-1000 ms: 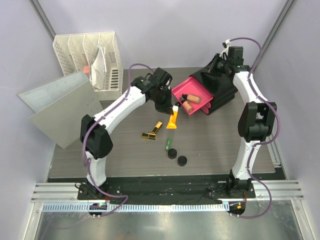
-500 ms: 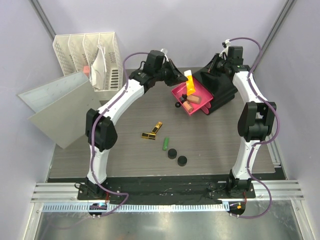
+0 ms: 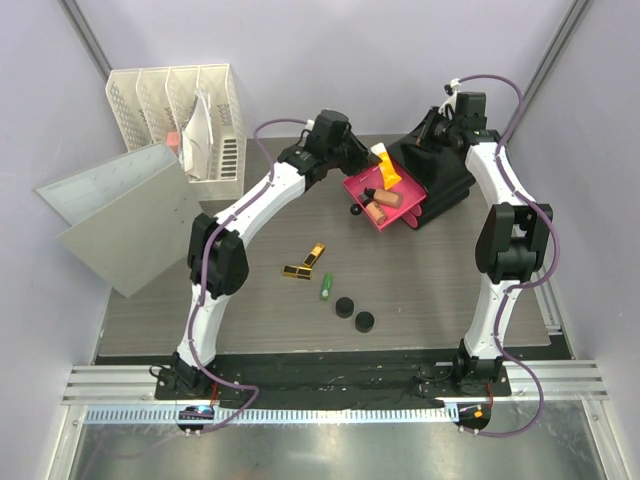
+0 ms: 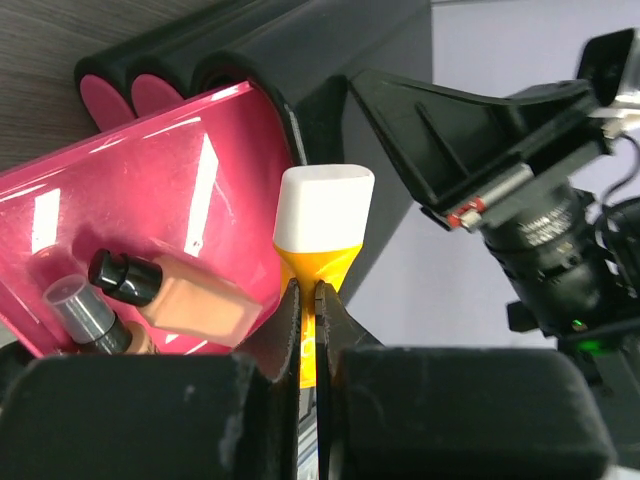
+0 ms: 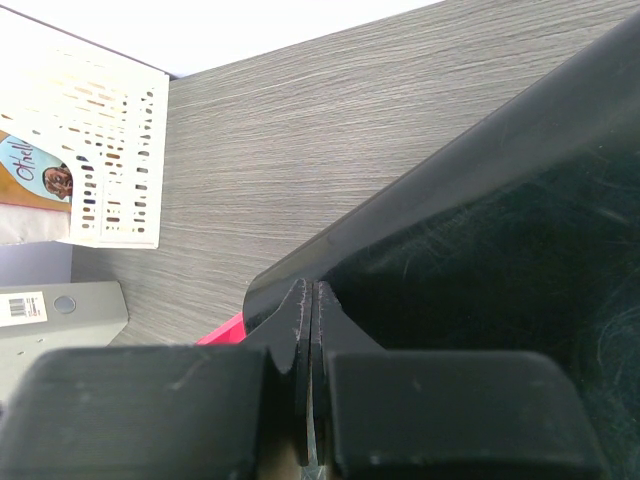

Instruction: Organize the makeup

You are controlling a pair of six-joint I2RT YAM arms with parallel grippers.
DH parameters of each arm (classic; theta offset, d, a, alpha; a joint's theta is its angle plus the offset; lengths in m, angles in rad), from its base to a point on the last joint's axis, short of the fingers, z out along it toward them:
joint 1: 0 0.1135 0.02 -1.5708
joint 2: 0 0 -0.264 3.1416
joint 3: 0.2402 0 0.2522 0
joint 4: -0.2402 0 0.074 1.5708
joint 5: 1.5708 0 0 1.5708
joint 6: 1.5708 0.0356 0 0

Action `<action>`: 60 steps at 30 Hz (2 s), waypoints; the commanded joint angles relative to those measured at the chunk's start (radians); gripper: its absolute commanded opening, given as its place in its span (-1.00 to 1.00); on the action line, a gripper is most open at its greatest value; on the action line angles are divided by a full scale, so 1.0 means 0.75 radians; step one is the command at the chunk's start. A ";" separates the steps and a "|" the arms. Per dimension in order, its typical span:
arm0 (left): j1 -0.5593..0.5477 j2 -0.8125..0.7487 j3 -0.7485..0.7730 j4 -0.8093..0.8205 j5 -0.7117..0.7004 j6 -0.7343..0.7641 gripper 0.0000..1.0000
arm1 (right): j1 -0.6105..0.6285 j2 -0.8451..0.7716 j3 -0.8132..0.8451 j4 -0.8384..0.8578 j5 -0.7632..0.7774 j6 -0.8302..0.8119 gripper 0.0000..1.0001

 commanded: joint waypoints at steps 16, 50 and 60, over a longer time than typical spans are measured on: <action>-0.057 0.250 0.195 0.091 -0.026 -0.143 -1.00 | 0.003 0.108 -0.088 -0.304 0.105 -0.052 -0.98; 0.057 -0.323 -0.201 -0.153 -0.022 0.294 -1.00 | 0.005 0.098 -0.106 -0.298 0.105 -0.050 -0.98; 0.063 -0.278 -0.316 -0.487 -0.037 0.397 -1.00 | 0.003 0.102 -0.110 -0.298 0.105 -0.050 -0.98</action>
